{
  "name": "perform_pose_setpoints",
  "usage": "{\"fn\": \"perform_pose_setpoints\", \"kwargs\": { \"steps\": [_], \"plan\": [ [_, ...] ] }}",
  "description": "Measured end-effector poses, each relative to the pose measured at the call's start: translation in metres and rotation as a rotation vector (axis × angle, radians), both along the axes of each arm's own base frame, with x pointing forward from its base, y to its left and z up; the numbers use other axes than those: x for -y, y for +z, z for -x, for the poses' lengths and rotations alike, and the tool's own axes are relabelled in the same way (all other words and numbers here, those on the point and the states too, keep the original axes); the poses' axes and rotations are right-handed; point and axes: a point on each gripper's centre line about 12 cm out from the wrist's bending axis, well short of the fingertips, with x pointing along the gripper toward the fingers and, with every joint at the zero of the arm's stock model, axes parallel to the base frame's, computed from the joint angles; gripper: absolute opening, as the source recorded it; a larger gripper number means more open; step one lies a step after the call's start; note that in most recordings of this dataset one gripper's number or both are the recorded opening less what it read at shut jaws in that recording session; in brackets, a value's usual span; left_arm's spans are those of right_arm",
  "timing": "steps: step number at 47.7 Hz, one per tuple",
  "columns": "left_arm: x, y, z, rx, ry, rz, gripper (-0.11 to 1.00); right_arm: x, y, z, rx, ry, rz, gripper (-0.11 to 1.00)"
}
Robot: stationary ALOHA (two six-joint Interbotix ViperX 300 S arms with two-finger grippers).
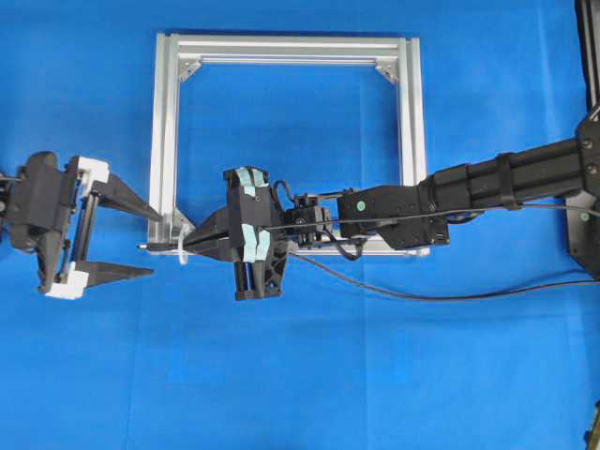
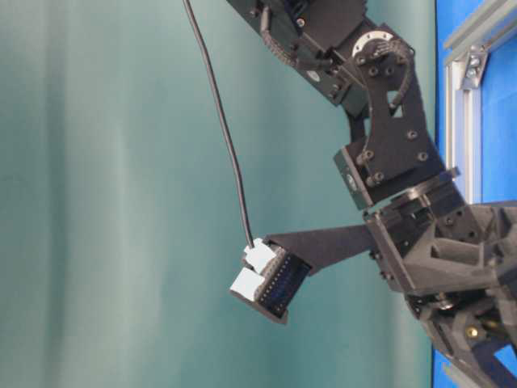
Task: Insert the wire through the string loop located on the left side.
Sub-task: 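Swing the open left gripper down toward the plug tip past the loop, then close the left gripper on the USB plug protruding from the loop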
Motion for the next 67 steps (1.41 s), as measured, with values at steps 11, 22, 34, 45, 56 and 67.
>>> {"fn": "perform_pose_setpoints", "kwargs": {
  "steps": [11,22,34,45,56,67],
  "plan": [
    [0.001,-0.018,-0.005,-0.075,-0.001,-0.014,0.87,0.000,0.001,0.000,0.003,0.000,-0.002,0.00],
    [0.002,-0.018,-0.007,-0.075,-0.002,-0.014,0.86,0.001,0.001,0.000,0.003,-0.002,-0.002,0.00],
    [0.002,-0.017,-0.007,-0.074,-0.002,-0.014,0.86,0.000,0.000,0.000,0.001,0.000,-0.002,0.00],
    [0.002,-0.017,-0.007,-0.072,-0.003,-0.015,0.86,0.001,0.001,0.000,0.003,-0.002,-0.002,0.00],
    [0.002,-0.017,-0.007,-0.074,-0.002,-0.014,0.86,0.001,0.000,0.000,0.000,-0.002,-0.001,0.00],
    [0.002,-0.018,-0.007,-0.075,-0.003,-0.015,0.85,0.000,0.000,0.000,0.002,0.000,0.000,0.00]
  ]
}}
